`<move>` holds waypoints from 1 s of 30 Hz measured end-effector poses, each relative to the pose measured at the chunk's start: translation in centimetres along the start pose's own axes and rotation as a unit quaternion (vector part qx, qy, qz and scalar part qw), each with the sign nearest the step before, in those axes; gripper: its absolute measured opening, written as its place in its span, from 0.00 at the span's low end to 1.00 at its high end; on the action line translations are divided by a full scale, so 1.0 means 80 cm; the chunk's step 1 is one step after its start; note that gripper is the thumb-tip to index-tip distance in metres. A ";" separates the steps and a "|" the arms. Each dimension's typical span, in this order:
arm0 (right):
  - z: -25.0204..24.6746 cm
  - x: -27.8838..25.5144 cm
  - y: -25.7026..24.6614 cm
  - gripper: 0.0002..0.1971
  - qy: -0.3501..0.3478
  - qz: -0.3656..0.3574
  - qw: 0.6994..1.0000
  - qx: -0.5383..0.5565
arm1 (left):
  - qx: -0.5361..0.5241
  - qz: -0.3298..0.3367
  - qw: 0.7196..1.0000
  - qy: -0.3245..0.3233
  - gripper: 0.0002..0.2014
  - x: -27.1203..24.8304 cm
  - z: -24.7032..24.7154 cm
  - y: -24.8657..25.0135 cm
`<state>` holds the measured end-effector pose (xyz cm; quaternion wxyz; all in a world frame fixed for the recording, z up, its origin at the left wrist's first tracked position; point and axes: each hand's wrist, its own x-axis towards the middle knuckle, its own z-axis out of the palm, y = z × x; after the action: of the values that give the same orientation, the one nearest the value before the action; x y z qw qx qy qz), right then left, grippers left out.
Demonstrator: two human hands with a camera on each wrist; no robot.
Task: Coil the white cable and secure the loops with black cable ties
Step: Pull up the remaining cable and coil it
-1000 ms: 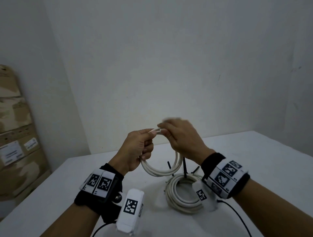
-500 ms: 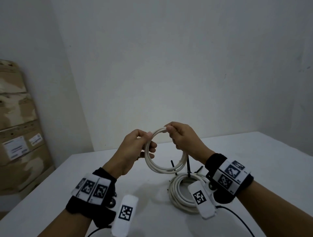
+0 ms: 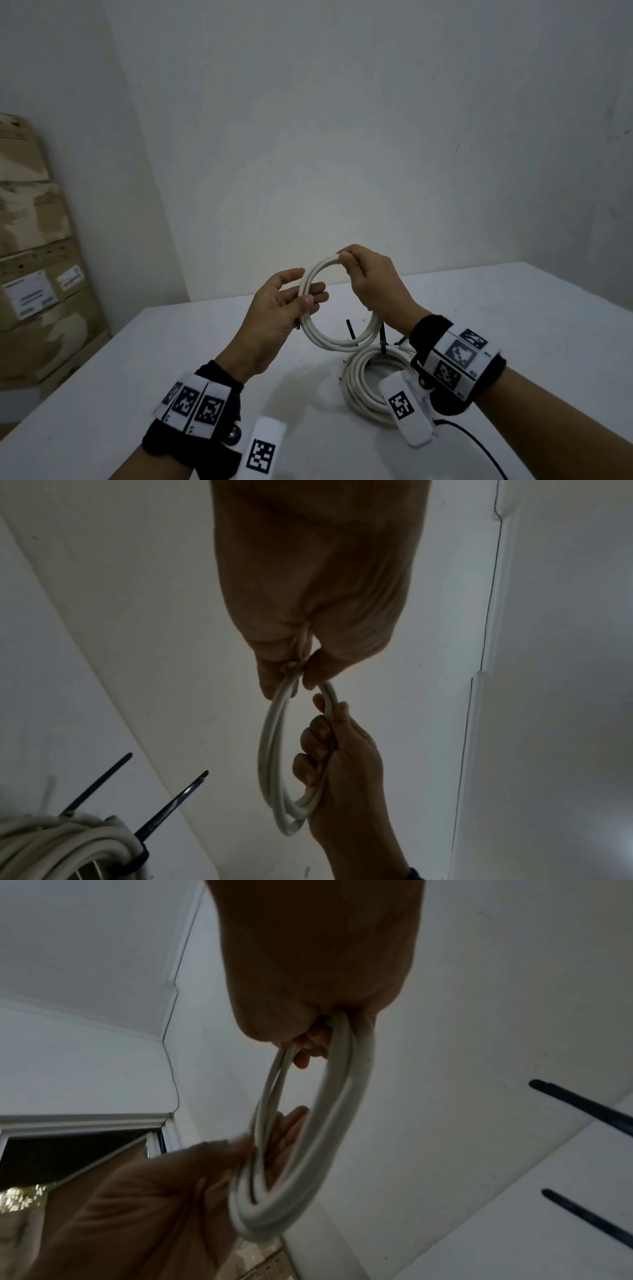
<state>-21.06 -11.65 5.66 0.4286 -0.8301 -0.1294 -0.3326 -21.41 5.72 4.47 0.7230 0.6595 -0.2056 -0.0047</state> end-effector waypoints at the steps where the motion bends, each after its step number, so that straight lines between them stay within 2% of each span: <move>1: 0.000 0.001 0.000 0.13 0.003 0.002 1.000 0.004 | 0.001 -0.006 1.000 -0.004 0.14 0.000 0.001 -0.001; 4: 0.002 0.004 0.000 0.11 -0.012 0.021 0.999 0.039 | -0.091 -0.023 0.996 0.004 0.14 0.003 0.002 -0.005; 7: 0.000 0.003 -0.002 0.10 -0.021 0.040 0.995 0.086 | -0.228 -0.041 0.973 -0.008 0.15 0.005 0.000 -0.005; 12: 0.007 -0.002 -0.001 0.12 -0.013 -0.012 1.000 -0.009 | -0.277 -0.125 0.952 -0.029 0.14 0.007 -0.003 -0.003; 13: 0.011 -0.003 0.000 0.13 -0.018 -0.015 1.000 -0.012 | -0.268 -0.145 0.951 -0.039 0.12 0.008 -0.004 0.001; 15: 0.019 -0.006 0.000 0.13 -0.036 -0.024 0.999 -0.017 | -0.180 -0.168 0.967 -0.058 0.10 0.012 -0.009 0.012; 18: 0.033 -0.008 -0.005 0.13 -0.065 -0.033 0.997 -0.005 | 0.034 -0.129 0.990 -0.044 0.18 0.017 -0.016 0.026; 20: 0.044 -0.005 -0.012 0.12 -0.069 -0.038 0.997 0.007 | 0.103 -0.099 0.989 -0.023 0.16 0.017 -0.022 0.033; 23: 0.064 -0.001 -0.024 0.13 -0.077 -0.041 0.996 0.027 | 0.066 -0.093 0.993 0.008 0.10 0.011 -0.040 0.033; 25: 0.081 -0.001 -0.030 0.14 -0.120 -0.007 0.991 0.057 | 0.062 -0.095 0.993 0.037 0.10 0.005 -0.058 0.029; 28: 0.102 -0.006 -0.044 0.18 -0.230 0.092 0.954 0.171 | 0.078 -0.100 0.990 0.062 0.13 -0.008 -0.090 0.026; 30: 0.115 -0.009 -0.050 0.24 -0.275 0.124 0.927 0.223 | 0.080 -0.099 0.988 0.086 0.13 -0.015 -0.116 0.028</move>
<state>-19.54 -1.88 3.93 0.5880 -0.7815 -0.2087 0.0019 -20.29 15.19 5.88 0.6793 0.7299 -0.0761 -0.0027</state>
